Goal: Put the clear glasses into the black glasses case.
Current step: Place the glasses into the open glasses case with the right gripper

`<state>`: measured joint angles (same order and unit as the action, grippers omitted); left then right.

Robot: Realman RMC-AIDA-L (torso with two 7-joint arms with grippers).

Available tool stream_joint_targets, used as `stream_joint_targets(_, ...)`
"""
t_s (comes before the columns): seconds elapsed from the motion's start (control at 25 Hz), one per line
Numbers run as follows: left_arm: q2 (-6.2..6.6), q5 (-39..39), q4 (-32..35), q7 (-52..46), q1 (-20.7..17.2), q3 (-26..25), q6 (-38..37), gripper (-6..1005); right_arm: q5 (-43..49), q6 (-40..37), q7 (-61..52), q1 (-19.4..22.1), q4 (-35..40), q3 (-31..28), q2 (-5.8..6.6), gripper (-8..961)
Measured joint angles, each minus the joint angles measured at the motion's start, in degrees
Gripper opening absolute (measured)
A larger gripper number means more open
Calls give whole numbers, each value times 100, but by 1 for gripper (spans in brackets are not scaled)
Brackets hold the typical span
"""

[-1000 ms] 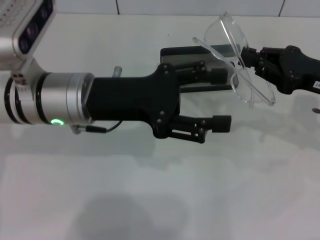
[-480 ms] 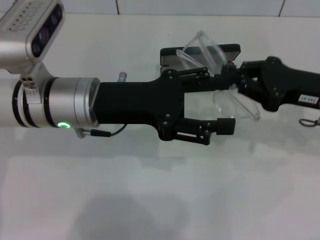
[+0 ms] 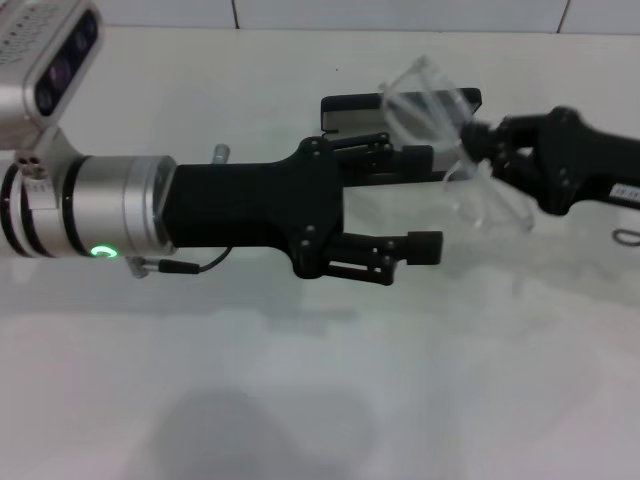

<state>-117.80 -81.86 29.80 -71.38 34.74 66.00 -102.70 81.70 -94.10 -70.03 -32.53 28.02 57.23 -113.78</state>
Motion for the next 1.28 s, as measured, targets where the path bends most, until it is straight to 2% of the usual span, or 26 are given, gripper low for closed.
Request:
stream_joint_targets(0.08, 39, 4, -1, 18, -84, -40, 13, 875, 37, 31, 0, 74, 236, -15, -15, 103)
stream_joint_targets(0.2, 73, -16, -21, 48, -211, -225, 37, 874, 409, 231, -51, 227, 1200, 52, -112, 104)
stream_joint_targets(0.28, 95, -25, -27, 51, -305, -341, 59, 874, 964, 558, -217, 275, 2038, 227, -190, 105)
stream_joint_targets(0.4, 101, -31, -31, 52, -382, -374, 118, 874, 1544, 1345, -532, 271, 2910, 871, -203, 106)
stream_joint_targets(0.52, 100, -31, -34, 53, -478, -376, 199, 874, 1999, 2314, -721, 232, 3402, 1615, -198, 106)
stream_joint_targets(0.68, 85, -32, -36, 53, -541, -375, 325, 875, 2509, 3607, -754, 210, 3622, 2420, -211, 108)
stream_joint_targets(0.84, 74, -32, -36, 25, -545, -373, 451, 875, 2742, 4608, -755, 106, 3513, 2927, -211, 109)
stream_joint_targets(1.04, 48, -39, -42, 13, -487, -345, 577, 874, 3035, 5327, -720, 18, 3393, 3495, -216, 111)
stream_joint_targets(1.28, 26, -42, -53, 7, -421, -329, 693, 874, 3368, 5805, -679, -33, 3272, 3967, -220, 112)
